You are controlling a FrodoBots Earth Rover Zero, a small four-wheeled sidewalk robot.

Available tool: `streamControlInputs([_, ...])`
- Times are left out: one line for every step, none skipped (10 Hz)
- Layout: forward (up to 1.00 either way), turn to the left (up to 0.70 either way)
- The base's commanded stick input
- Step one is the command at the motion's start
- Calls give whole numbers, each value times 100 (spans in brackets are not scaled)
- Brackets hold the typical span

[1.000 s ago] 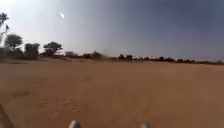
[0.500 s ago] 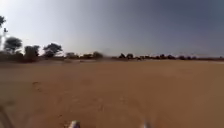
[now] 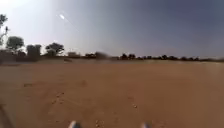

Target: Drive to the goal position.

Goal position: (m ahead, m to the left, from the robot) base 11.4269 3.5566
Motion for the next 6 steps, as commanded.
streamControlInputs([70,0])
streamControlInputs([70,0])
streamControlInputs([70,0])
streamControlInputs([70,0])
streamControlInputs([70,0])
streamControlInputs([70,0])
